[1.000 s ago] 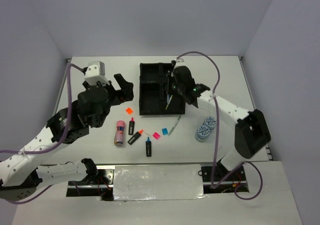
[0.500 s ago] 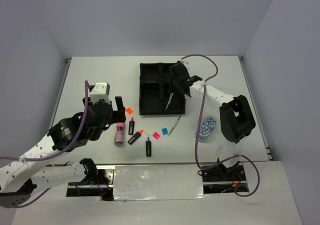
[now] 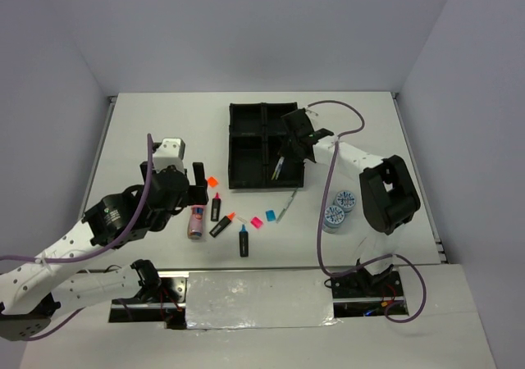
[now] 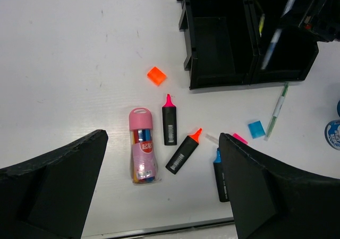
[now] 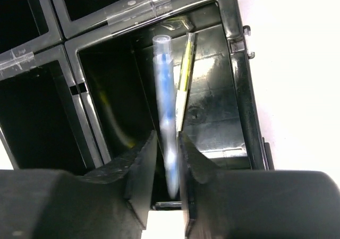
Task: Sort the stationery into containers
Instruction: Place the pen in the storage box, then pick up the pen from the center of the board.
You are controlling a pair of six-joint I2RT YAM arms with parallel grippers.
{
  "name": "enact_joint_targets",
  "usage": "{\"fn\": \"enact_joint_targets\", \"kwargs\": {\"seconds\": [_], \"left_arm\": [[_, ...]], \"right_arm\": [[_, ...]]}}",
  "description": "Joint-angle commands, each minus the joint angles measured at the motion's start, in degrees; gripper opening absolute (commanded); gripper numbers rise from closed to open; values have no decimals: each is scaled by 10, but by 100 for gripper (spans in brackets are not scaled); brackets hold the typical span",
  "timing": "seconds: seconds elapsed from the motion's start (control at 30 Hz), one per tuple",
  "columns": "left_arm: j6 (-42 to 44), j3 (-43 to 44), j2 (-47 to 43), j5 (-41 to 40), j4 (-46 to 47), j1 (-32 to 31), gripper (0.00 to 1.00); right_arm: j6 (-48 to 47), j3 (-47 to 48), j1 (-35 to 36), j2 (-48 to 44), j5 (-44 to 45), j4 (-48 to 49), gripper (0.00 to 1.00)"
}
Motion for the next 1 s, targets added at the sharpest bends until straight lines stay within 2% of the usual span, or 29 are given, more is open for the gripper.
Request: {"fn": "enact_joint_targets", "kwargs": {"seconds": [0.0, 0.13, 0.37, 0.4, 0.43, 0.57, 0.7, 0.8, 0.97], "left_arm": [[19, 1, -9, 4, 11, 3, 99], [22, 2, -8, 9, 15, 3, 99], [14, 2, -7, 2, 14, 2, 99], [12, 3, -7, -6, 13, 3, 99], [8, 5, -5, -10, 10, 3, 99], [-16, 6, 6, -17, 6, 7, 99], [-63, 8, 40, -17, -6, 20, 99], [-95, 2, 66, -3, 0, 26, 99], [-96, -4, 114, 34, 21, 31, 99]], "right_arm": [[12, 16, -2, -2, 2, 3, 32], [2, 18, -3, -11, -6, 11, 46], [-28, 19, 9, -91, 4, -1, 47], [-40, 10, 16, -105, 6, 2, 50], [-65, 9, 24, -125, 9, -6, 59], [-71, -14, 78, -165, 78, -60, 59], [-37, -125, 114, -212, 74, -44, 61], [-3, -172, 122, -224, 94, -44, 62], [29, -241, 129, -226, 84, -22, 61]]}}
